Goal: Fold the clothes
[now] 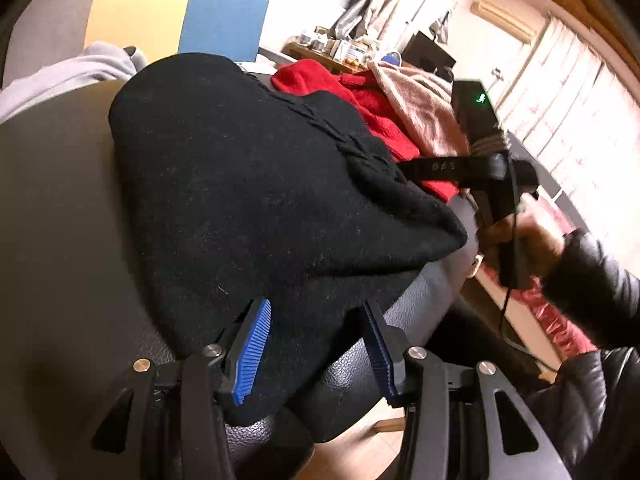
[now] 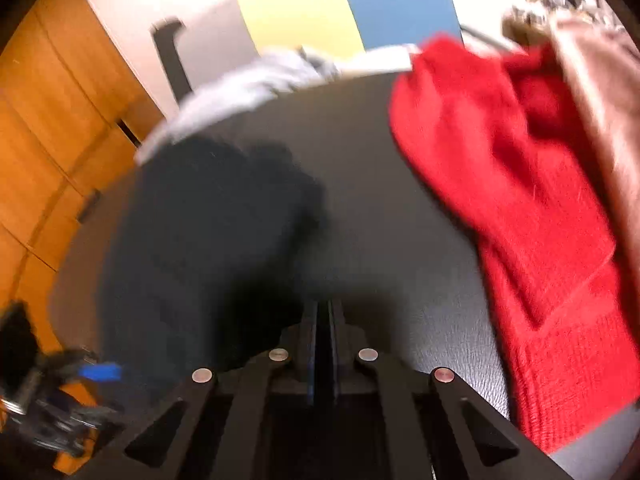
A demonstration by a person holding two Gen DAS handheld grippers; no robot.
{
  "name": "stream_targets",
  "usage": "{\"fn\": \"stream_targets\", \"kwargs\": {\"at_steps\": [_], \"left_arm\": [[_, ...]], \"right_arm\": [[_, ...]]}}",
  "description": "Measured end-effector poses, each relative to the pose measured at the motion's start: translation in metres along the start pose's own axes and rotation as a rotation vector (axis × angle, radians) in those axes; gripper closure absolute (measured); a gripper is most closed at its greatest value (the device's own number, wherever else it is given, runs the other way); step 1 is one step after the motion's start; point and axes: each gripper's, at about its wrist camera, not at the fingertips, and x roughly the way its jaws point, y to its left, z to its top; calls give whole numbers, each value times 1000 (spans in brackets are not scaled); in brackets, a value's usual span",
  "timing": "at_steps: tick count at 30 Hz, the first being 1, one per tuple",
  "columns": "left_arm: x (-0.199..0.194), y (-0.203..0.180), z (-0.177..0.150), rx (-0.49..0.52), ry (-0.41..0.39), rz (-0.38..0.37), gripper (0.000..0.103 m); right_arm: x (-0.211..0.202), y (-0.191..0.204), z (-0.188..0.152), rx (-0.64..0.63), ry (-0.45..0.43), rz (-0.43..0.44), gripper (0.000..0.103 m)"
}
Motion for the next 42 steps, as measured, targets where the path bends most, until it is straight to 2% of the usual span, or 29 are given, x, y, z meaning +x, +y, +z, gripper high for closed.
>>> {"fn": "stream_targets", "kwargs": {"at_steps": [4,6,8,9,12,13,14,16,18,20,24,27,30,31,32,33,34,37,40,42], "left_arm": [[1,-1,0,18,-4,18,56],[1,0,0,11,-10,17,56],[1,2,-1,-3,-19,15,56],[0,3,-1,-8,-23,14,56],[-4,4,-4,-1,-13,11,56],[-5,5,-5,1,-10,10,56],[-6,6,-6,4,-7,9,56],[-9,7,-8,9,-1,7,56],[-12,8,-10,14,6,5,56],[-14,10,-12,19,12,3,56],[-17,11,-11,11,27,-9,56],[-24,17,-8,-37,17,-44,56],[-37,22,-5,-85,-27,-74,56],[-42,22,-3,-87,-52,-61,56],[-48,23,2,-88,-84,-37,56],[-52,27,8,-94,-108,-13,56],[-56,30,15,-101,-131,11,55],[-62,41,42,-121,-185,114,55],[-62,53,71,-142,-228,193,55],[-54,56,92,-126,-236,249,55]], "right_arm": [[-21,11,1,-2,-67,57,94],[-25,26,-3,-32,-55,99,84],[-30,40,-6,-61,-42,140,39],[-32,47,-8,-76,-36,161,34],[-23,55,-16,-113,-25,147,38],[-19,56,-18,-128,-28,130,55],[-17,61,-15,-157,-38,92,77],[-18,68,-3,-233,-83,-27,87],[-13,64,10,-309,-107,-162,91],[9,42,18,-291,-36,-241,96],[20,20,18,-211,-19,-220,99],[11,22,24,-203,-38,-243,93],[-20,27,34,-160,-131,-151,88],[-28,35,38,-179,-159,-128,78],[-35,48,44,-214,-183,-102,60],[-37,61,50,-253,-198,-85,50],[-36,73,55,-289,-205,-70,34],[-19,97,66,-334,-183,-31,33],[8,110,78,-319,-150,-14,33],[22,105,85,-286,-130,9,33]]}}
